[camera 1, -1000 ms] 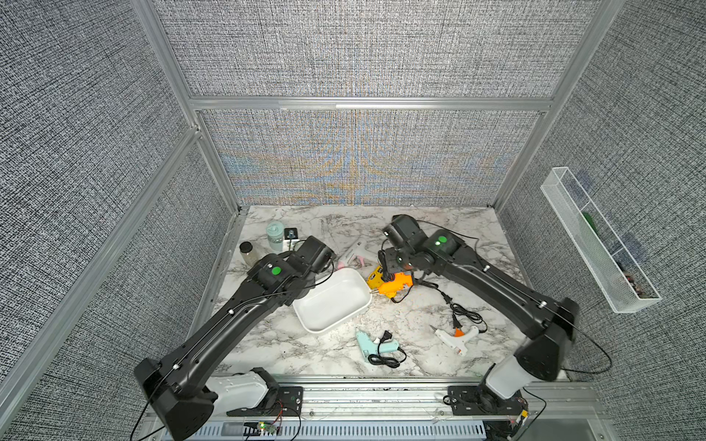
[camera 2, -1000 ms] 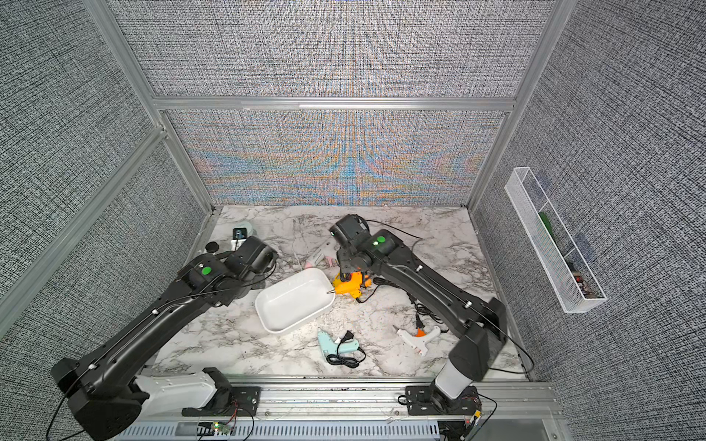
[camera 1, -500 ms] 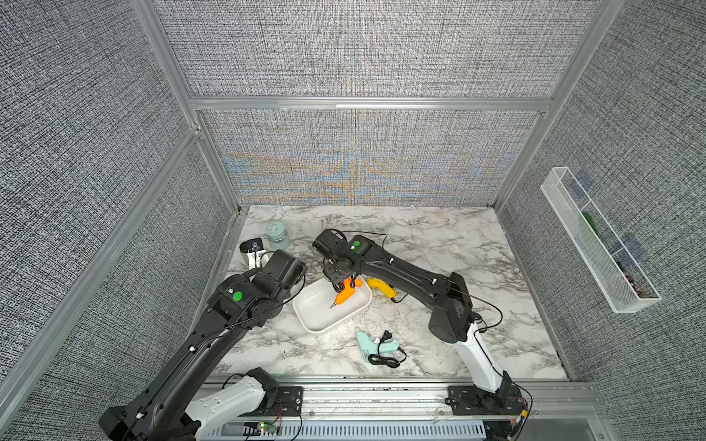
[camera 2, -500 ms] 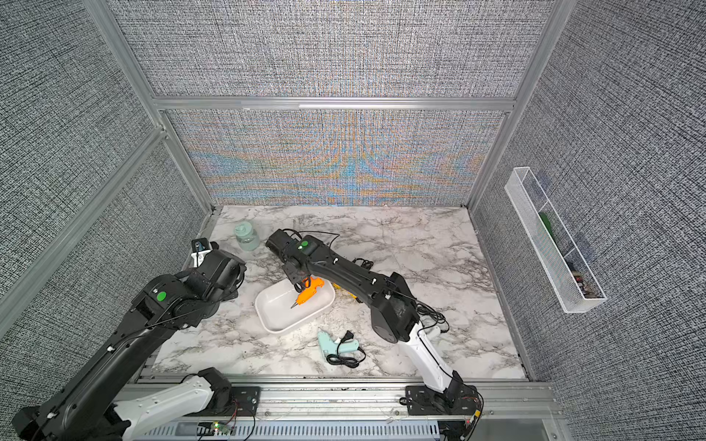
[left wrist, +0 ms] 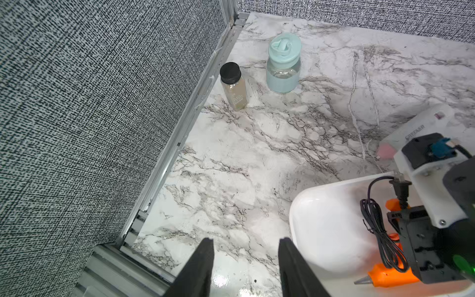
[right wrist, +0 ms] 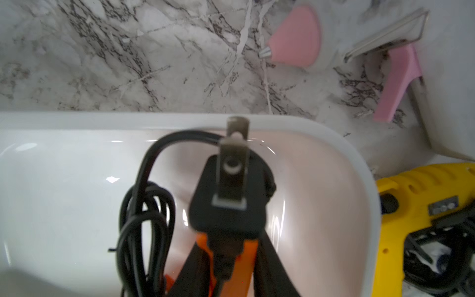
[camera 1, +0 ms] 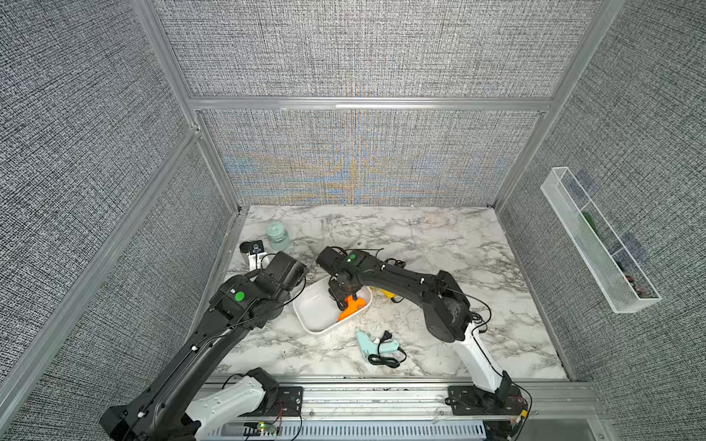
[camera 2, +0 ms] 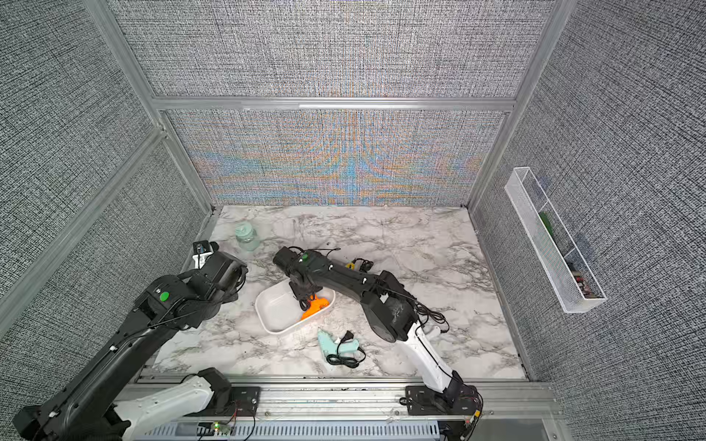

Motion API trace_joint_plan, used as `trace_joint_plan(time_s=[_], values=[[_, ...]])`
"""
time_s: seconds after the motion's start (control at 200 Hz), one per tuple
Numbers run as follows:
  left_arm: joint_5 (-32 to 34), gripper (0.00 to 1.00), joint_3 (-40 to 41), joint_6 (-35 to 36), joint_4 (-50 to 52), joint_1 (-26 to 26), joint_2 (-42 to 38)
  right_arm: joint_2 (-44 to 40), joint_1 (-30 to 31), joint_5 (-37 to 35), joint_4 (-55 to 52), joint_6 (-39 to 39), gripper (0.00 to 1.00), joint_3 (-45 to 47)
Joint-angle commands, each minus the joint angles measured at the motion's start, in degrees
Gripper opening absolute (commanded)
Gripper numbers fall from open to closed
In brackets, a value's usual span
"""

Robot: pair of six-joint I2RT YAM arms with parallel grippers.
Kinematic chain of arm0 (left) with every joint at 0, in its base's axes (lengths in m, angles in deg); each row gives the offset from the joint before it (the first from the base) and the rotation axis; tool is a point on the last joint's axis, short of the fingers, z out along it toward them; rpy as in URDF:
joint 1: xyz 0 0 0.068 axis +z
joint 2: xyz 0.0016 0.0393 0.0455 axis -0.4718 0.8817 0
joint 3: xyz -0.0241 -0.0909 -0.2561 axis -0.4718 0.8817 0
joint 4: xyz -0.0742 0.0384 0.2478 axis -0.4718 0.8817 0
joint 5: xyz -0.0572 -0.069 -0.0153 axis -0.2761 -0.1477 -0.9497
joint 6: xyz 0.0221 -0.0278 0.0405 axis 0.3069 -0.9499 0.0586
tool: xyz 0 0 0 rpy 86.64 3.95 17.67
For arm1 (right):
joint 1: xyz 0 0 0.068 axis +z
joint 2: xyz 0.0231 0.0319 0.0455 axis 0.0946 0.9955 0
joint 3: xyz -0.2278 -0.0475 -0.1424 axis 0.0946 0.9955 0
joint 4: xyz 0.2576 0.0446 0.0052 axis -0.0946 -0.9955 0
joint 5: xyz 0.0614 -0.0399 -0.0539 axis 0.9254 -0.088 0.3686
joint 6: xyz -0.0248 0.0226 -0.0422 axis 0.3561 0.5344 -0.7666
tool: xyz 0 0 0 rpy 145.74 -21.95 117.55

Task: Put the hot melt glue gun into the storage box
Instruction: Place the hot melt adhesive gun in the storage box.

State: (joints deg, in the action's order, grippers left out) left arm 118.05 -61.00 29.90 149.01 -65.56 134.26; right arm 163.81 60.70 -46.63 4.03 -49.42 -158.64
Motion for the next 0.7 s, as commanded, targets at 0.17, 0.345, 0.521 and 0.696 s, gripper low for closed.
trace_joint_plan(time_s=[0.17, 0.345, 0.521, 0.696], values=[[0.06, 0.48, -0.04, -0.21, 0.05, 0.05, 0.52, 1.19, 0.34, 0.68, 0.28, 1.91, 0.0, 1.56], [-0.05, 0.49, -0.05, -0.21, -0.03, 0.05, 0.86, 1.89, 0.22, -0.11, -0.09, 1.05, 0.0, 1.45], [-0.07, 0.49, -0.13, -0.12, -0.02, 0.01, 0.89, 1.84, 0.3, -1.09, -0.47, -0.13, 0.0, 0.22], [0.33, 0.49, -0.65, 0.31, 0.12, 0.05, 1.24, -0.68, 0.84, -4.42, 0.45, -4.25, 0.0, -0.28]])
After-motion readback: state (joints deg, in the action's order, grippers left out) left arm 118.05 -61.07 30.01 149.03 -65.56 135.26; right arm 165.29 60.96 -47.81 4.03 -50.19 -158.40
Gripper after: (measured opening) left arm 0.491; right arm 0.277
